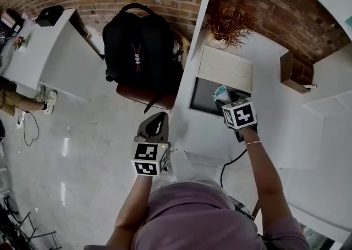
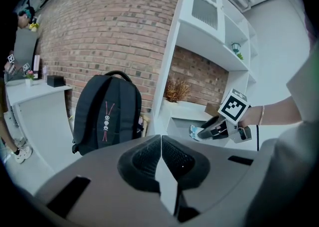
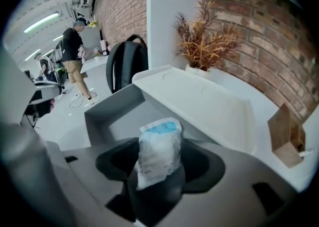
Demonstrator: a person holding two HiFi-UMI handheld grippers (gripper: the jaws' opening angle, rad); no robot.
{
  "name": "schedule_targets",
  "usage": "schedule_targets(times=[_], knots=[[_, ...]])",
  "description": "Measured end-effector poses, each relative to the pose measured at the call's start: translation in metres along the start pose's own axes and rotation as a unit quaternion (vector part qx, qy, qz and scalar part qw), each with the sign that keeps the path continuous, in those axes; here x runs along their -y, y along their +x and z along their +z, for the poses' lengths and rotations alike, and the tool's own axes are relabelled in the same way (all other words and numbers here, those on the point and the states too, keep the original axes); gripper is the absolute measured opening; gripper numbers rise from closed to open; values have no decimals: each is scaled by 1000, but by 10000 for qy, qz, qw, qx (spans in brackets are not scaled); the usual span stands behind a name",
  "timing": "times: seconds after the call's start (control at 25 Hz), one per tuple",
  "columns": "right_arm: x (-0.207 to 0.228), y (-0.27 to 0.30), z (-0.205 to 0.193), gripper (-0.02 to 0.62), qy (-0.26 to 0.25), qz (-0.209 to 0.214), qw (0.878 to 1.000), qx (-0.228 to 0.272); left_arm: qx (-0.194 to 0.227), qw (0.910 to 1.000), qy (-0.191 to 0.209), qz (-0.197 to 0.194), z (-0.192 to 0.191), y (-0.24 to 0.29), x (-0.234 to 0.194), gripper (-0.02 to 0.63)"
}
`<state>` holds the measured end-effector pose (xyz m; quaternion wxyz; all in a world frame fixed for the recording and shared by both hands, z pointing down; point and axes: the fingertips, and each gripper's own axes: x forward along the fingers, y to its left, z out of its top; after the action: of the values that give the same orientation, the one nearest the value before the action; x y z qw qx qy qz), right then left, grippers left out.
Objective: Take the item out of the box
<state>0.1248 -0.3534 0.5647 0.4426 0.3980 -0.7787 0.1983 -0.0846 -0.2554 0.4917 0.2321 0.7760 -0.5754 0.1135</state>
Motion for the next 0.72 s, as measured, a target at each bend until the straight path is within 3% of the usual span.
schedule_targets(times=[0.28, 0.72], knots=[[-2, 9, -1, 254, -436, -99, 9987, -238, -42, 10000, -19, 53, -3, 0, -1, 2], [-11, 14, -7, 166, -1011, -157, 9943, -309, -57, 10000, 34, -20, -3, -2, 7, 2]])
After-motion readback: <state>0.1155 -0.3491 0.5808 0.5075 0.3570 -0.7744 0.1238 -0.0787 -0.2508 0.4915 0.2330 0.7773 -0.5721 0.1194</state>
